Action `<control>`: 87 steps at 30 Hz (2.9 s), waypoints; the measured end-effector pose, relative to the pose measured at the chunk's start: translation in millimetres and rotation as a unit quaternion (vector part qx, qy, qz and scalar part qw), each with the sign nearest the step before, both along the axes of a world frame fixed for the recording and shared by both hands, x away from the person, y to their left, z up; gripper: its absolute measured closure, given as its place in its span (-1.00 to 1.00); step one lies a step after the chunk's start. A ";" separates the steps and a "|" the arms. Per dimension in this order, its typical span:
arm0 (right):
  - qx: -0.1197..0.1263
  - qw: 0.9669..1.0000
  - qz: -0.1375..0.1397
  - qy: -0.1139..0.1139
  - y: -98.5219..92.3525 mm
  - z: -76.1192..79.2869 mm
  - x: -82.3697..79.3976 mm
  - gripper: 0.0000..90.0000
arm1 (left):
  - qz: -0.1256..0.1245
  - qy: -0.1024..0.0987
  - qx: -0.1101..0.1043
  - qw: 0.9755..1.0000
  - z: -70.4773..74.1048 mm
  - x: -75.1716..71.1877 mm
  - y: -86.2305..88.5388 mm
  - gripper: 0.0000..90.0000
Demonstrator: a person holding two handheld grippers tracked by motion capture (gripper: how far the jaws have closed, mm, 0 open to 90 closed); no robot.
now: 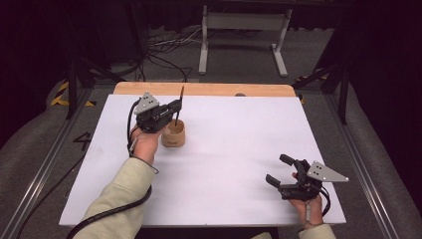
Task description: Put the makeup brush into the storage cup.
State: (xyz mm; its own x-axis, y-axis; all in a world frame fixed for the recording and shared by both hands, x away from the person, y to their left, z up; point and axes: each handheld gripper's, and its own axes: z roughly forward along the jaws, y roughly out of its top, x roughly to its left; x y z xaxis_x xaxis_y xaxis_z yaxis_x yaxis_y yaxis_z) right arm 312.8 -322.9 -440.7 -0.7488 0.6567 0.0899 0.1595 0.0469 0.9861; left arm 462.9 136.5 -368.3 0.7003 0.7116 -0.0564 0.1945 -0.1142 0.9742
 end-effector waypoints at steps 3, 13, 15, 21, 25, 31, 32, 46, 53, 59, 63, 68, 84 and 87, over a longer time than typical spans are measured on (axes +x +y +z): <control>0.000 1.000 0.001 0.000 0.1 0.2 -0.1 -0.85 | 0.003 0.004 0.004 1.000 -3.8 1.3 0.6 0.83; 0.001 1.000 0.001 0.000 0.2 0.2 -0.1 -0.85 | 0.006 0.016 0.005 1.000 -12.9 3.4 1.9 0.83; 0.000 1.000 0.001 0.000 0.2 0.3 -0.1 -0.85 | 0.007 0.019 0.005 1.000 -14.6 3.9 2.5 0.83; 0.000 1.000 0.002 0.001 1.3 0.2 0.0 -0.85 | 0.012 0.026 0.007 1.000 -19.5 4.5 2.6 0.83; 0.001 1.000 0.001 0.000 1.1 0.5 -0.2 -0.85 | 0.013 0.028 0.008 1.000 -23.1 4.6 2.8 0.83; 0.002 1.000 0.001 0.000 1.1 0.6 -0.2 -0.85 | 0.012 0.039 0.001 0.999 -27.6 4.8 3.9 0.83; 0.002 1.000 0.000 0.000 1.0 0.6 -0.2 -0.85 | 0.012 0.041 0.001 0.999 -28.6 4.6 4.2 0.83; 0.000 1.000 0.001 0.001 1.7 0.6 -0.2 -0.85 | 0.010 0.049 0.004 0.999 -37.0 1.6 6.7 0.82; 0.000 1.000 0.000 -0.001 1.2 0.8 0.2 -0.85 | -0.011 0.057 -0.042 0.997 -31.6 -3.0 7.7 -0.02; -0.006 1.000 -0.003 -0.001 -0.3 3.8 3.2 -0.88 | -0.033 0.048 -0.067 0.996 -22.1 -12.7 11.8 -0.57; -0.009 1.000 -0.007 -0.001 -3.9 8.9 6.6 -0.90 | -0.047 0.045 -0.085 0.994 -16.5 -18.6 15.8 -0.68; -0.020 1.000 -0.011 -0.016 -5.8 18.0 8.7 -0.91 | -0.066 0.039 -0.093 0.993 -6.8 -25.2 20.8 -0.82; -0.026 0.999 -0.016 -0.011 -12.5 25.3 16.4 -0.99 | -0.117 0.010 -0.064 0.991 6.2 -54.6 32.7 -0.91; -0.028 0.999 -0.017 -0.011 -13.0 25.8 18.0 -1.00 | -0.125 0.006 -0.057 0.991 6.7 -60.4 36.8 -0.92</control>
